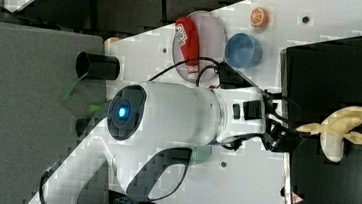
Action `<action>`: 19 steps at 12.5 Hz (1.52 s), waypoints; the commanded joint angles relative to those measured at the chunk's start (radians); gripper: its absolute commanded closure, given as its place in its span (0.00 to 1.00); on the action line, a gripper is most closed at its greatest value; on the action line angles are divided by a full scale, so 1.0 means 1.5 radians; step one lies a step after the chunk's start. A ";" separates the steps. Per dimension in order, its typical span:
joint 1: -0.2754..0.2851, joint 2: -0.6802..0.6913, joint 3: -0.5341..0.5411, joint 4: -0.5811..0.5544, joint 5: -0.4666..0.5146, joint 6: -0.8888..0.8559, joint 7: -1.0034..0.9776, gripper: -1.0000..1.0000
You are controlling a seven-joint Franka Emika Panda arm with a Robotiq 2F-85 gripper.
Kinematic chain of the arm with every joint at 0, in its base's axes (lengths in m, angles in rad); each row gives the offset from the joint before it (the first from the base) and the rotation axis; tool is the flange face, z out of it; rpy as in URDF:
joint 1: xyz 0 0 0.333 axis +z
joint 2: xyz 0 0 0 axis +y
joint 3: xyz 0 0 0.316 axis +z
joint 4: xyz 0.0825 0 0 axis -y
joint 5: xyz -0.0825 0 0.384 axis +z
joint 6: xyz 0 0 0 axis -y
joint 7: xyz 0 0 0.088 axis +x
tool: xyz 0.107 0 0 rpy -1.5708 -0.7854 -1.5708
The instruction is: Pick banana from table and place on oven.
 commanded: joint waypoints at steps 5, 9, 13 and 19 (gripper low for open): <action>0.031 -0.205 0.040 0.069 -0.052 -0.213 0.030 0.00; 0.046 -0.308 0.180 0.040 -0.089 -0.278 0.232 0.00; 0.049 -0.386 0.321 -0.046 -0.086 -0.290 0.482 0.00; 0.049 -0.431 0.366 -0.101 -0.053 -0.295 0.556 0.00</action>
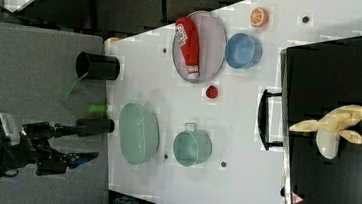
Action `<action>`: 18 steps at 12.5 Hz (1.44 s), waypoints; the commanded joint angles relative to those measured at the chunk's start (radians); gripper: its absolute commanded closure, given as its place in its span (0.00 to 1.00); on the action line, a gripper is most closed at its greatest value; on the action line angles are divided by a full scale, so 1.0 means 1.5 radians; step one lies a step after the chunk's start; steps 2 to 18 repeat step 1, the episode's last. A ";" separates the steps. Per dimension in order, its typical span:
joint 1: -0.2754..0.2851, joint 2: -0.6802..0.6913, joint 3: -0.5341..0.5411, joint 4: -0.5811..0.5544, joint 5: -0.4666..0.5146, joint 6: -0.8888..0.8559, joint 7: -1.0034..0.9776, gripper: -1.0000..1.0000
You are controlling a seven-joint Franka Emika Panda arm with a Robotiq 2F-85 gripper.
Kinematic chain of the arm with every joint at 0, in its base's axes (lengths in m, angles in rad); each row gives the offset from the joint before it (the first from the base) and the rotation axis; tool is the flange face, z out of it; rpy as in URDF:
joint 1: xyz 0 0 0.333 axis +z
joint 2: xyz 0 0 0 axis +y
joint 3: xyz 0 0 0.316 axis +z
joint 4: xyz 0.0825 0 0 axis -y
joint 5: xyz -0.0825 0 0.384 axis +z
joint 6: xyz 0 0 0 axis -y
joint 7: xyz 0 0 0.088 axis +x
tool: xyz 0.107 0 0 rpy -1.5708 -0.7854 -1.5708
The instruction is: Pick banana from table and place on oven.
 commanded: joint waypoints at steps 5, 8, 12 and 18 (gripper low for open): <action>-0.043 -0.014 -0.062 -0.015 0.014 -0.005 0.057 0.00; -0.043 -0.014 -0.062 -0.015 0.014 -0.005 0.057 0.00; -0.043 -0.014 -0.062 -0.015 0.014 -0.005 0.057 0.00; -0.043 -0.014 -0.062 -0.015 0.014 -0.005 0.057 0.00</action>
